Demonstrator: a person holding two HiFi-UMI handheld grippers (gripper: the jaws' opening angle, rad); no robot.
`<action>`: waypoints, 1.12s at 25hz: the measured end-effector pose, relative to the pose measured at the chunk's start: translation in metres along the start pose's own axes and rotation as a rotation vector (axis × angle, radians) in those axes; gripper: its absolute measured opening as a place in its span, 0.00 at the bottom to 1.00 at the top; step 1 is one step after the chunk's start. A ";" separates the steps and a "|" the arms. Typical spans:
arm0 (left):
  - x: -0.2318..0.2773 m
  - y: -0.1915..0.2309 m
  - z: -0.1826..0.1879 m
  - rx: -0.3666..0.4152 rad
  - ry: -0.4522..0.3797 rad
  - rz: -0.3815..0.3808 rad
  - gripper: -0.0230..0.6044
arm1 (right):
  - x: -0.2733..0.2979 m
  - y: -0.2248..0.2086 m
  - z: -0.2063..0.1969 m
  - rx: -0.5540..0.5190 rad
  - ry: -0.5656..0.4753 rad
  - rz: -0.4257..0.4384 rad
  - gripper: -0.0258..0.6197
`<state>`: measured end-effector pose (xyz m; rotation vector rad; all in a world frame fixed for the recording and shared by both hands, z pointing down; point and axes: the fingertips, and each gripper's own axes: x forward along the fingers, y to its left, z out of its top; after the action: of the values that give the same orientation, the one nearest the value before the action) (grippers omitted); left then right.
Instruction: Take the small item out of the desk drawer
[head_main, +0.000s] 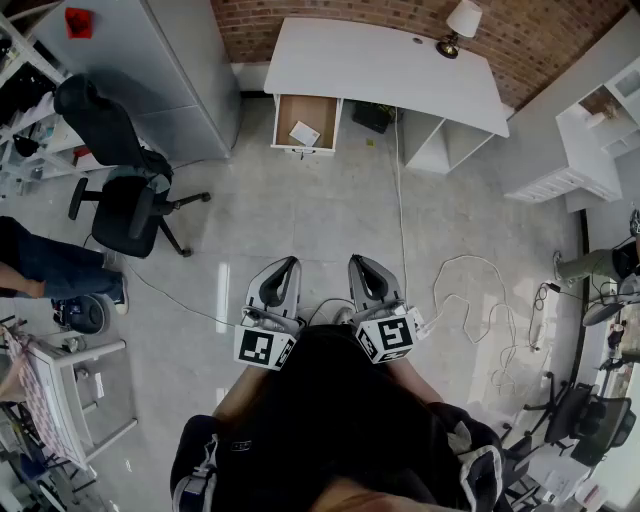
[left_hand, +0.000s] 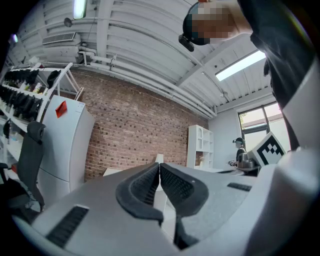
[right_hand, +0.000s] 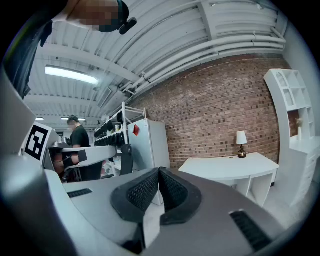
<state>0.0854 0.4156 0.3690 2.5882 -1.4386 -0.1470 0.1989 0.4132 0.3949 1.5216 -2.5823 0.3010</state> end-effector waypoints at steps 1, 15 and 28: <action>0.001 0.001 0.000 -0.001 -0.001 0.000 0.06 | 0.001 0.000 0.001 -0.001 0.000 -0.001 0.08; -0.008 0.020 0.001 -0.016 -0.008 -0.009 0.06 | 0.014 0.017 0.000 0.000 0.004 -0.006 0.08; -0.041 0.092 -0.003 -0.045 0.005 -0.030 0.06 | 0.065 0.071 -0.007 0.020 0.008 -0.035 0.08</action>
<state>-0.0120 0.4034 0.3901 2.5730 -1.3797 -0.1751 0.1051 0.3931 0.4080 1.5667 -2.5518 0.3293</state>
